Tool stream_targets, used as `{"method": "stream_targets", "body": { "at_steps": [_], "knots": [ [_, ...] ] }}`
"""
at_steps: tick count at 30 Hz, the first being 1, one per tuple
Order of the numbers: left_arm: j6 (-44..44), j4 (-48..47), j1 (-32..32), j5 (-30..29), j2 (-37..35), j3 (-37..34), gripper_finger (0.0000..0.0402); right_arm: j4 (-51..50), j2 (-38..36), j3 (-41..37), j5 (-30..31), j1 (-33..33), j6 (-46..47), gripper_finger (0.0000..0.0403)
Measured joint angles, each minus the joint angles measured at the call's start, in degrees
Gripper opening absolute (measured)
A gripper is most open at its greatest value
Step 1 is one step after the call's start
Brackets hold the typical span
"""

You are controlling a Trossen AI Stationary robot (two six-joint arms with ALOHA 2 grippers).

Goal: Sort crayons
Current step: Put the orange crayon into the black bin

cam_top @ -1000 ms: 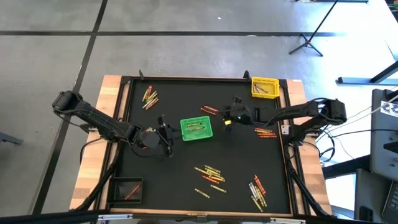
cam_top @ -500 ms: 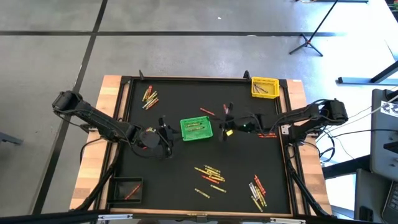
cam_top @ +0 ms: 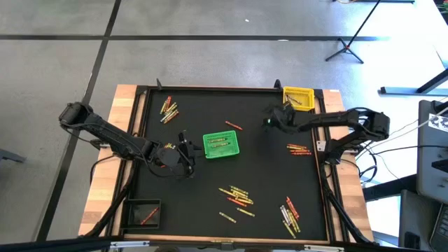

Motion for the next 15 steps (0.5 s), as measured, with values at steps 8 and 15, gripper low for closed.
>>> {"method": "stream_targets", "body": {
  "at_steps": [8,15],
  "knots": [
    [-0.1,0.0,0.0,0.0,0.0,0.0,0.0106,-6.6,0.3,-1.0,-12.9,-9.6,3.4,0.0187],
    [-0.5,0.0,0.0,0.0,0.0,0.0,0.0106,-14.6,0.3,-1.1,-7.2,-9.6,5.3,0.0173]
  ]
}}
